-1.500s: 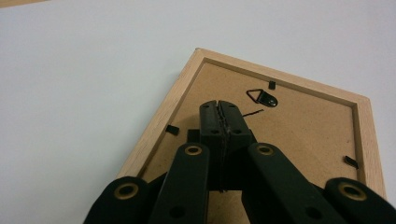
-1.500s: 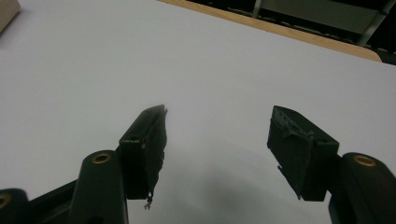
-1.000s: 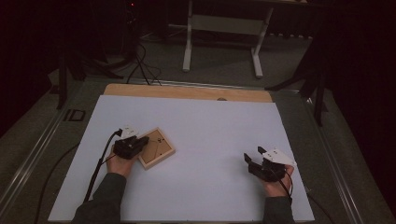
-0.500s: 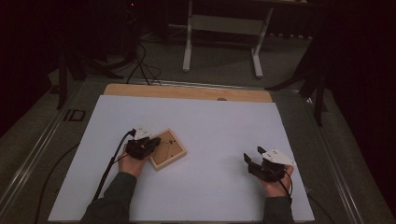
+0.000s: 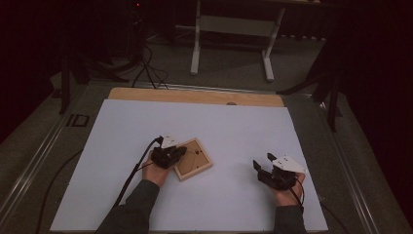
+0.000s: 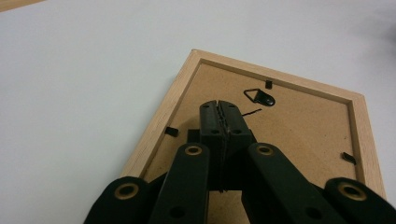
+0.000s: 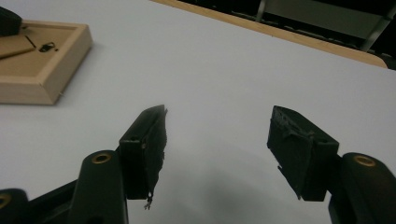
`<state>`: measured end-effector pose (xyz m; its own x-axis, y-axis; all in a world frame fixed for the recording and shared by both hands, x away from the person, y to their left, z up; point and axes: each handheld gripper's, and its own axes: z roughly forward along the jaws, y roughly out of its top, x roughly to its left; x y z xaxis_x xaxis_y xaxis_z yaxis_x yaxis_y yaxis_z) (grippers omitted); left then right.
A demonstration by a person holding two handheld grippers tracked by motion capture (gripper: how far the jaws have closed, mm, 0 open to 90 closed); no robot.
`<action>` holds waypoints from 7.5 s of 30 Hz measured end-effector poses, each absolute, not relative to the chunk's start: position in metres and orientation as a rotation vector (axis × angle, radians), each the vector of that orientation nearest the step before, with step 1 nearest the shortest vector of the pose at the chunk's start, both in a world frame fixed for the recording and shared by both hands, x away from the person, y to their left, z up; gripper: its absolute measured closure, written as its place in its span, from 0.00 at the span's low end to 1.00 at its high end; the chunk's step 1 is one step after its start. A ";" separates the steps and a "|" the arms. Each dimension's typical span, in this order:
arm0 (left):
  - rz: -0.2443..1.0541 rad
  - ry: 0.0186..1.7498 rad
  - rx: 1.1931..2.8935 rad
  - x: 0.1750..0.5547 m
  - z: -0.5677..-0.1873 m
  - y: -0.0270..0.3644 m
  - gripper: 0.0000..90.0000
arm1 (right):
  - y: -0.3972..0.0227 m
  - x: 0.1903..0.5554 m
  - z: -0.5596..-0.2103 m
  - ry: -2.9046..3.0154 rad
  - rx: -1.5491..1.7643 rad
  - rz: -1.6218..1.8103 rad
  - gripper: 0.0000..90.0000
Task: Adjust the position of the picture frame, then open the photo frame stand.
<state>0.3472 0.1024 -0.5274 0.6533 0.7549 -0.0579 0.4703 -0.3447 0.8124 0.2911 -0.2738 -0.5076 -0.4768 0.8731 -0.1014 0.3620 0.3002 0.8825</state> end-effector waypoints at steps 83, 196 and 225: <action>0.424 1.091 1.968 0.314 -0.536 0.147 1.00 | -0.142 0.295 -0.530 2.386 0.882 1.146 1.00; 0.436 0.979 1.994 0.302 -0.515 0.104 0.48 | -0.136 0.290 -0.525 2.344 0.836 1.217 1.00; 0.424 0.987 2.034 0.310 -0.505 0.091 0.57 | -0.138 0.291 -0.525 2.348 0.824 1.223 1.00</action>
